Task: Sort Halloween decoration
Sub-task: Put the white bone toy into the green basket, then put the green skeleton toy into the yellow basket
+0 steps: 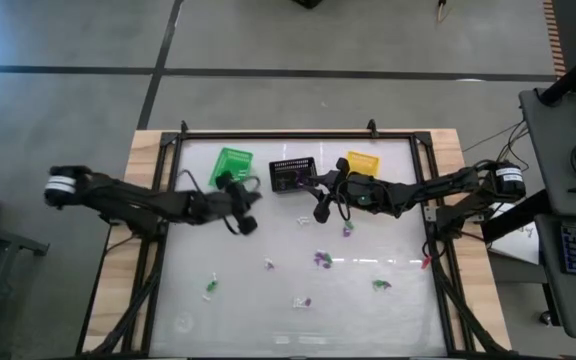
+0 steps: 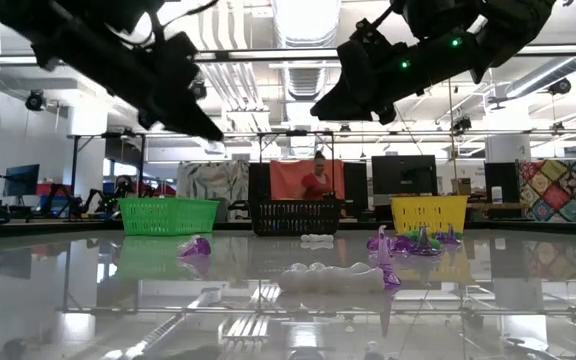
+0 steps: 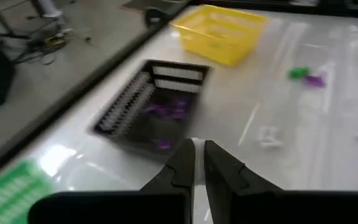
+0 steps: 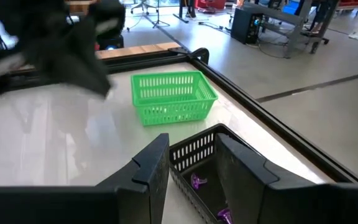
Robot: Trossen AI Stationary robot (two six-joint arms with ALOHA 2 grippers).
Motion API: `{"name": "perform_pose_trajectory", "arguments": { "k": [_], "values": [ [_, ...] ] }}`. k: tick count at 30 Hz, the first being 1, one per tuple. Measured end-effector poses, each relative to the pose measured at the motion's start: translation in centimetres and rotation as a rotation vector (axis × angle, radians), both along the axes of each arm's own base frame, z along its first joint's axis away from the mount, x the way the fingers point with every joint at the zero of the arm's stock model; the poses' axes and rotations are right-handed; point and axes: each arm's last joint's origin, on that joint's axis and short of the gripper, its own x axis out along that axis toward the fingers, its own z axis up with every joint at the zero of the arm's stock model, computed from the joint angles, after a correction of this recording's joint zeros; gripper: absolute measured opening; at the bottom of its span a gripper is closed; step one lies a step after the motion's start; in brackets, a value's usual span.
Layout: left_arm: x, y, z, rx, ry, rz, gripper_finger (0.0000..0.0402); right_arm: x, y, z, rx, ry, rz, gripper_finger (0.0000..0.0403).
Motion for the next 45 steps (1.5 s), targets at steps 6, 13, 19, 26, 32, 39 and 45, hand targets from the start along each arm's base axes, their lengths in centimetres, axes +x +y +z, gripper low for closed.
{"name": "perform_pose_trajectory", "arguments": {
  "k": [6,13,19,26,32,39,45],
  "values": [
    [-3.2,3.6,1.3,-0.005,0.076,0.168,0.0,0.0,0.0,0.0,0.0,0.0,0.0,0.0121],
    [-5.2,8.4,0.2,-0.151,0.169,0.258,0.0,0.0,0.0,0.0,0.0,-0.001,0.0,0.0119],
    [-6.1,10.9,-0.6,-0.166,0.205,0.362,0.0018,0.2,0.1,0.4,0.0,-0.012,0.008,0.0125],
    [-6.0,11.2,-1.0,-0.181,0.234,0.308,0.0066,0.7,0.4,1.1,0.012,0.001,0.018,0.013],
    [-6.0,11.1,-0.8,-0.176,0.226,0.307,0.0092,1.0,0.5,1.4,0.098,0.075,0.019,0.0124],
    [-5.6,10.2,0.4,-0.145,0.147,0.25,0.0098,1.2,1.2,1.9,0.381,0.222,0.145,0.0116],
    [-4.1,8.3,2.0,-0.105,0.005,0.103,0.0098,0.8,2.7,2.1,0.716,0.436,0.156,0.0111]
  ]
}}
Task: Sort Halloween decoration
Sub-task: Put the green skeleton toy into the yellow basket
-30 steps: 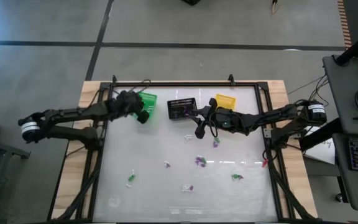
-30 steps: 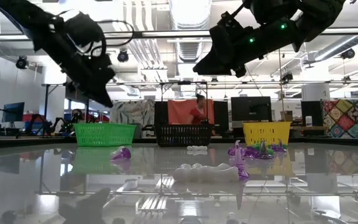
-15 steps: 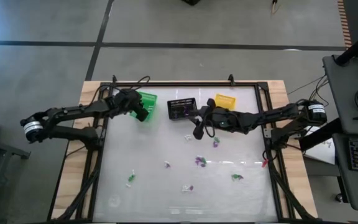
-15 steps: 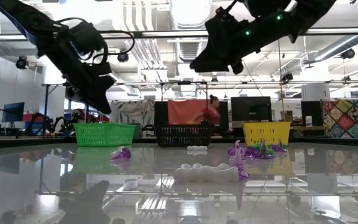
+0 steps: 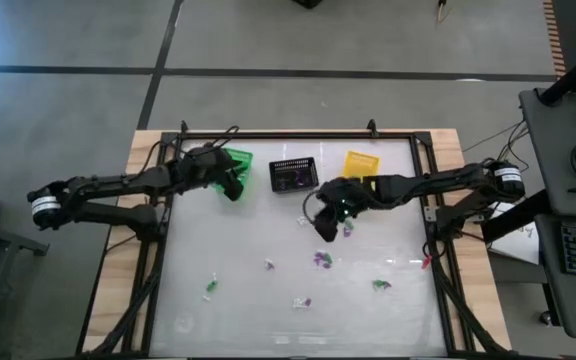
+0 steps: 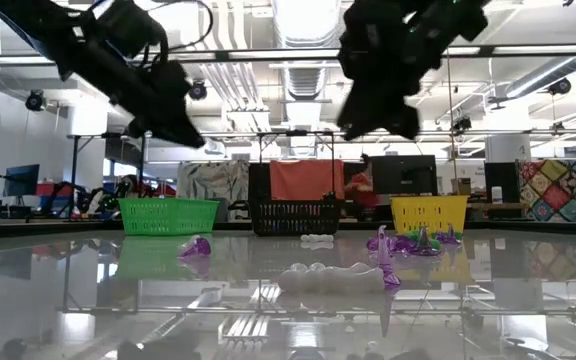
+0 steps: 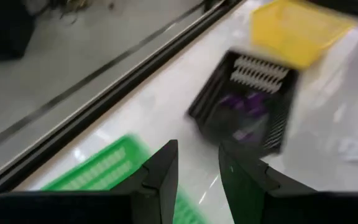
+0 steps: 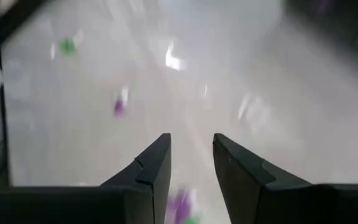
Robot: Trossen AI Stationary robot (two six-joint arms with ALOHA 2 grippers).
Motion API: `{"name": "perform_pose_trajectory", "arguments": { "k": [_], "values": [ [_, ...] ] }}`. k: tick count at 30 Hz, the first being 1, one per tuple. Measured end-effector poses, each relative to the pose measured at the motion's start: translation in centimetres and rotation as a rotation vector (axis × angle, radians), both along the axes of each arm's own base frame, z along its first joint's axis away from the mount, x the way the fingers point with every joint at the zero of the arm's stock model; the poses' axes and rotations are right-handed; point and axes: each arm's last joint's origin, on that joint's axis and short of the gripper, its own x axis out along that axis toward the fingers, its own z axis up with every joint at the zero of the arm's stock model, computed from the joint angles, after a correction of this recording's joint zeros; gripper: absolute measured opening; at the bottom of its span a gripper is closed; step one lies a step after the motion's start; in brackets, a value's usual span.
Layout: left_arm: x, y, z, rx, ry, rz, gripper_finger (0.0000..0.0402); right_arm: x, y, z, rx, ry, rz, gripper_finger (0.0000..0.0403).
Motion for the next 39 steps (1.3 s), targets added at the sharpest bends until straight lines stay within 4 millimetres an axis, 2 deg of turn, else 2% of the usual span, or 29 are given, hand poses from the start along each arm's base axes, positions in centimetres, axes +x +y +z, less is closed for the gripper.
{"name": "perform_pose_trajectory", "arguments": {
  "k": [7,13,23,29,32,35,39],
  "values": [
    [1.2,-1.9,0.9,0.047,-0.084,-0.107,0.0098,-2.0,2.7,0.0,0.142,0.323,-0.089,0.0108],
    [1.2,-2.1,0.9,0.049,-0.088,-0.117,0.0098,-3.9,5.6,-0.4,0.224,0.537,-0.153,0.0099],
    [1.5,-2.0,1.7,0.112,-0.143,-0.133,0.0098,-6.2,12.1,-0.5,0.326,0.655,-0.208,0.0095],
    [1.5,-2.0,1.8,0.114,-0.153,-0.131,0.0098,-8.2,15.4,-0.8,0.327,0.705,-0.193,0.0105],
    [1.5,-2.0,1.8,0.114,-0.156,-0.131,0.0098,-9.0,15.8,-1.1,0.226,0.704,-0.105,0.0112],
    [1.6,-2.0,1.9,0.119,-0.168,-0.13,0.0098,-9.6,15.6,-1.6,0.088,0.675,-0.11,0.0118],
    [1.6,-2.0,2.2,0.147,-0.18,-0.139,0.0098,-9.6,15.5,-1.8,0.031,0.657,-0.039,0.0123]
  ]
}}
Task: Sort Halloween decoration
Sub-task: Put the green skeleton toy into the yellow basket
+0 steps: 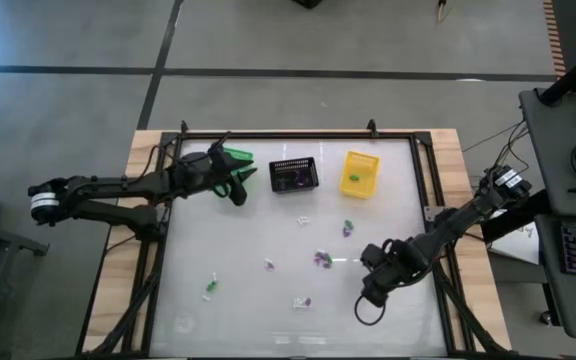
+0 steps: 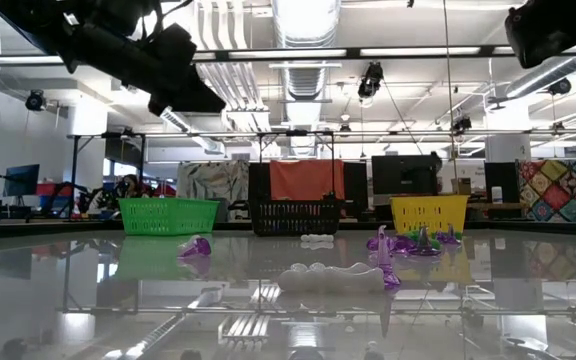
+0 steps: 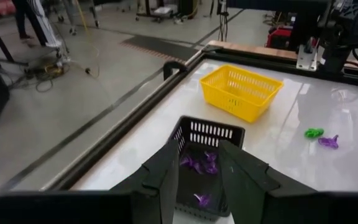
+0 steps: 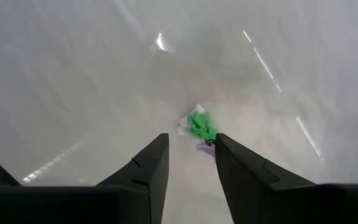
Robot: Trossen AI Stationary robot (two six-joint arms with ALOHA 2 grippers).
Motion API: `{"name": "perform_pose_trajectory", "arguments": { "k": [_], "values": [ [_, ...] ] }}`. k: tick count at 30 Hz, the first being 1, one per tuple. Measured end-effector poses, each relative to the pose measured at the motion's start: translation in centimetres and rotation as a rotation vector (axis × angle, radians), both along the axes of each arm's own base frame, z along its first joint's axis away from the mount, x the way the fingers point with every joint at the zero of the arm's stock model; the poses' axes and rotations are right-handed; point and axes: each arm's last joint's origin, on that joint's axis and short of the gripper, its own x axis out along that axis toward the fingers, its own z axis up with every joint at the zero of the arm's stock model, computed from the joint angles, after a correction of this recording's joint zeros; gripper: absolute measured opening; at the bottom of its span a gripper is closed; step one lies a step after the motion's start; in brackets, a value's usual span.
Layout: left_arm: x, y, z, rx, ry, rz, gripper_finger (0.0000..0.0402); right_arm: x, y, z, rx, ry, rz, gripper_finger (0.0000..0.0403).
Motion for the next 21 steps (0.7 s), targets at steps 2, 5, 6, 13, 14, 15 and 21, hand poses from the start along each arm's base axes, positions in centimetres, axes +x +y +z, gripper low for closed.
{"name": "perform_pose_trajectory", "arguments": {
  "k": [2,5,6,13,14,15,21],
  "values": [
    [0.1,0.0,0.3,0.033,-0.016,-0.007,0.0098,0.0,0.0,0.0,-0.001,-0.004,0.025,0.0126],
    [0.2,0.1,0.8,0.069,-0.062,-0.011,0.0098,0.0,0.0,0.0,-0.005,-0.008,0.051,0.0128],
    [0.2,0.1,1.0,0.079,-0.078,-0.011,0.0098,0.0,0.0,0.0,-0.007,-0.01,0.051,0.0128],
    [0.3,0.1,1.7,0.103,-0.147,-0.01,0.0098,0.2,0.0,-0.2,-0.056,-0.069,0.147,0.0128],
    [0.3,0.1,1.7,0.103,-0.145,-0.01,0.0098,0.3,0.1,-0.3,-0.071,-0.09,0.171,0.0128],
    [0.3,0.1,1.7,0.102,-0.144,-0.01,0.0098,0.3,0.2,-0.3,-0.084,-0.113,0.189,0.0128],
    [0.4,0.1,1.3,0.071,-0.126,-0.006,0.0098,-0.1,0.6,-0.7,-0.112,-0.128,0.223,0.0128]
  ]
}}
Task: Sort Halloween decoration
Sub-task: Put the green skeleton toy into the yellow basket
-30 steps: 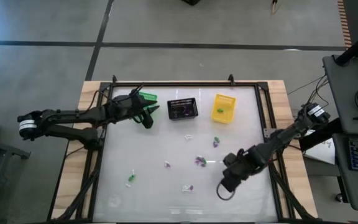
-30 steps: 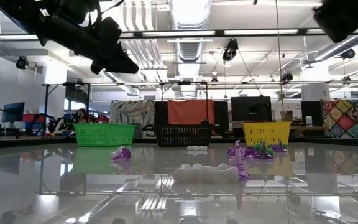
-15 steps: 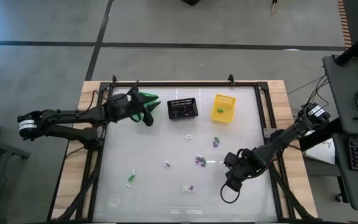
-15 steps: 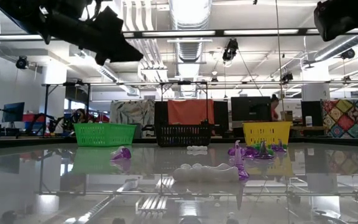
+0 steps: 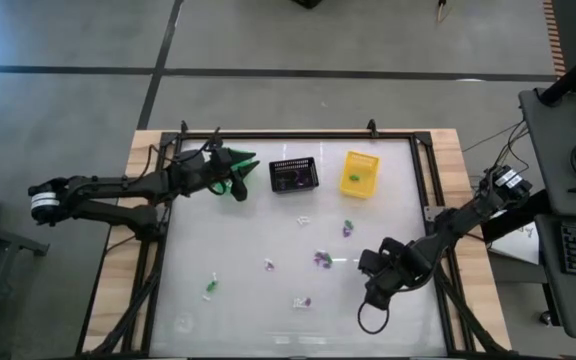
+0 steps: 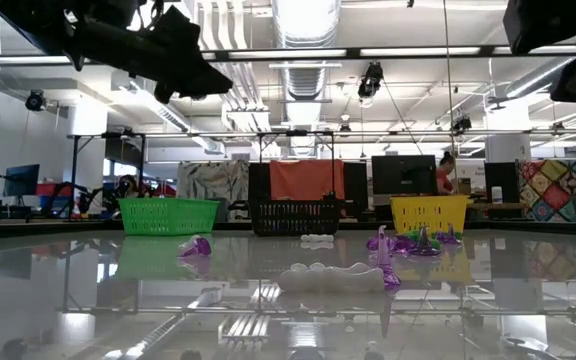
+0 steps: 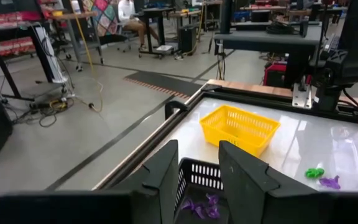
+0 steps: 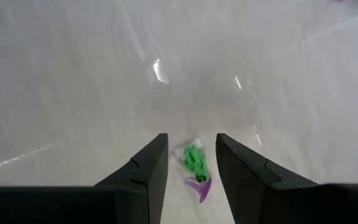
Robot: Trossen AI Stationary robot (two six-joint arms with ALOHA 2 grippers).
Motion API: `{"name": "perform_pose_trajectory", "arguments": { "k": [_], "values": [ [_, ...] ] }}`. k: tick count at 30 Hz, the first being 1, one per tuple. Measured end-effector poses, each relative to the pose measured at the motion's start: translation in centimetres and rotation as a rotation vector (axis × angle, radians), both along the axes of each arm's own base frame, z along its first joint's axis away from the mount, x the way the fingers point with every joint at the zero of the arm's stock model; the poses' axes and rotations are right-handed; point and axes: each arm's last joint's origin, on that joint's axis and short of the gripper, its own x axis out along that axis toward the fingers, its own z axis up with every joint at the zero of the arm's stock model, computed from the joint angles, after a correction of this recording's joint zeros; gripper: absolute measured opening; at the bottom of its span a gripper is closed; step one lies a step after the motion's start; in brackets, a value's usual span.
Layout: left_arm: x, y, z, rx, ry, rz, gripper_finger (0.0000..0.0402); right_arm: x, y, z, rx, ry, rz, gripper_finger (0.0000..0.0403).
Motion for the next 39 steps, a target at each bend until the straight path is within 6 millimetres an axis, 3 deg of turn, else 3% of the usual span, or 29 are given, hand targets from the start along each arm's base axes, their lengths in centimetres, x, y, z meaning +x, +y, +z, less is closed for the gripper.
{"name": "perform_pose_trajectory", "arguments": {
  "k": [5,16,28,39],
  "values": [
    [0.0,0.0,-0.2,-0.012,0.013,0.001,0.0098,-0.4,0.9,-0.9,0.019,0.057,0.001,0.0128],
    [0.0,0.0,-0.2,-0.041,0.004,0.005,0.0098,-0.4,3.0,-5.6,-0.075,0.216,0.021,0.0128],
    [0.0,0.0,-0.1,-0.038,-0.006,0.005,0.0098,-0.6,2.6,-4.4,-0.089,0.168,0.002,0.0128],
    [0.0,0.0,-0.1,-0.038,-0.005,0.005,0.0098,-0.9,2.1,-4.9,-0.146,0.15,0.0,0.0128]
  ]
}}
